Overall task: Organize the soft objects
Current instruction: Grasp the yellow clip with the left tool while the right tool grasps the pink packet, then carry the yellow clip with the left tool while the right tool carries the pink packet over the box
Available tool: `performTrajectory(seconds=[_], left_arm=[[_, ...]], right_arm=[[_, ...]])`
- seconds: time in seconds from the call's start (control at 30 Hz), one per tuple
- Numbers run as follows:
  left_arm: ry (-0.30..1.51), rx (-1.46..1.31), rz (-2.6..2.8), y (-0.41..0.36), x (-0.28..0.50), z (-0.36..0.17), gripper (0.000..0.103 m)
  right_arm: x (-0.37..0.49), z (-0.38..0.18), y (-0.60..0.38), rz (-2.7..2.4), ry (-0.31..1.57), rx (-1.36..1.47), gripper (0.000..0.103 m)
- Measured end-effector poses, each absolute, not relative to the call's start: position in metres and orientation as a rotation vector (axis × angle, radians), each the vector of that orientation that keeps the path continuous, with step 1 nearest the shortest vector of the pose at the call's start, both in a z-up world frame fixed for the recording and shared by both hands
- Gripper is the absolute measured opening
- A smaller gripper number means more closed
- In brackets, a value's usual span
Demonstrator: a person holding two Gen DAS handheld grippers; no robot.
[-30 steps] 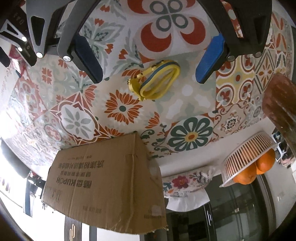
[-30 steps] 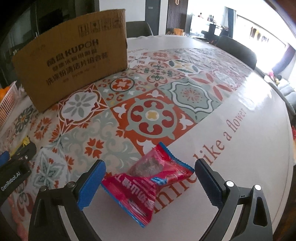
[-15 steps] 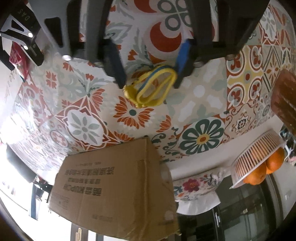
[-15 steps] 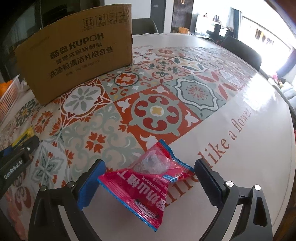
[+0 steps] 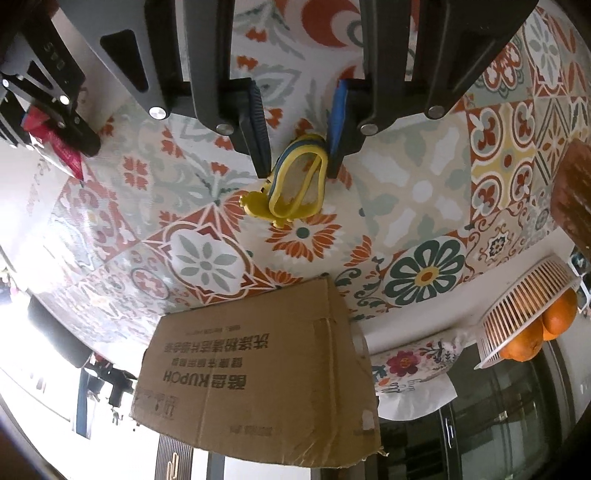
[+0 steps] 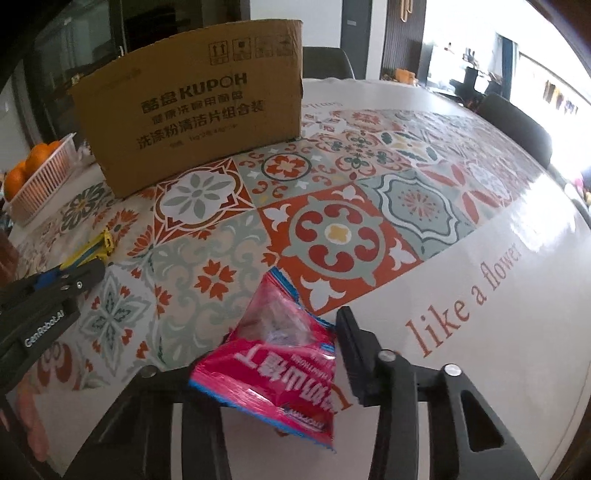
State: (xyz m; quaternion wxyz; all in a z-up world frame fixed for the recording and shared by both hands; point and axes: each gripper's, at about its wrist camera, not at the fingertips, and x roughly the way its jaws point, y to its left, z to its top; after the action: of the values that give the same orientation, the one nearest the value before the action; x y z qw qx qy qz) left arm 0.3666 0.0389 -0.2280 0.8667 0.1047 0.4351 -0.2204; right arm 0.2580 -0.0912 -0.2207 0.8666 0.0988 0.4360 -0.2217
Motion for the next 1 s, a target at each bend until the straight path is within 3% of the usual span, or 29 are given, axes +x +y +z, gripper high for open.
performTrajectory(seconds=[0.17,0.3,1.0], left_arm=[[0.890,0.229,-0.464,0.037,0.355,-0.224,0.029],[0.875,0.228,-0.465,0.036,0.347,-0.217,0.025],[0.801,0.136,-0.372,0.039,0.304,-0.160,0.024]], right_arm=[[0.253,-0.220,-0.093,-0.448,0.901,0.164,0.033],[0.251,-0.218,-0.097,-0.423,0.899,0.163,0.033],[0.242,-0.159,-0.105,-0.200,0.779,0.098,0.033]])
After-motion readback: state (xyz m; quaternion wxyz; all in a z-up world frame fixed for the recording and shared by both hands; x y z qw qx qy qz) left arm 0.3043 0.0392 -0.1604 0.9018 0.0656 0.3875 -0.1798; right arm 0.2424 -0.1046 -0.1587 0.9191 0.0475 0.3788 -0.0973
